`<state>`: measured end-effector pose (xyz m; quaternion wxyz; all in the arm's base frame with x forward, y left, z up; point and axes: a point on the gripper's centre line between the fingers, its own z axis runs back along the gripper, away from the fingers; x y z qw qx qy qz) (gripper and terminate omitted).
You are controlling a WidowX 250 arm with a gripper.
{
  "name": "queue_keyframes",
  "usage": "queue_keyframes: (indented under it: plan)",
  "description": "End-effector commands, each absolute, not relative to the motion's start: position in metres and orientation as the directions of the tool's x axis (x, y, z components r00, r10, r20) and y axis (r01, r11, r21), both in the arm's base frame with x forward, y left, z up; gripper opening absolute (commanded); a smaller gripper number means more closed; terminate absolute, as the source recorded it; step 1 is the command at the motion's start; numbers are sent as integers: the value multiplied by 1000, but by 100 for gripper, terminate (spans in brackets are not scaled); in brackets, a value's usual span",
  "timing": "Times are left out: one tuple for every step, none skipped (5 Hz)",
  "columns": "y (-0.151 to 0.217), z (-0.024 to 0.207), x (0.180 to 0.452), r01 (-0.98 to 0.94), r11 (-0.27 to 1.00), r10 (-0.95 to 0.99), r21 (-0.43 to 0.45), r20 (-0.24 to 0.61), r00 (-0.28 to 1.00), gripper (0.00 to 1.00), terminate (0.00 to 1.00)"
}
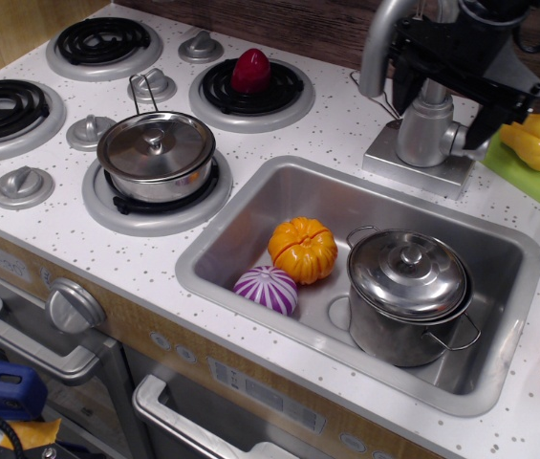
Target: Turn faucet front to left
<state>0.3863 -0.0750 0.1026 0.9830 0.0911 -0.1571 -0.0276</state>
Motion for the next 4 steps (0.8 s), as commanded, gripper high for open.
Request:
queue_keyframes:
  plan:
    - [-54, 131, 388, 45, 980, -114, 193, 364, 924, 100, 0]
    - [-37, 134, 391, 71, 977, -143, 203, 370, 918, 100, 0]
    - [-26, 136, 396, 88, 974, -162, 207, 375, 913, 100, 0]
    - [-19, 137, 401, 105, 972, -180, 208, 380, 907, 100, 0]
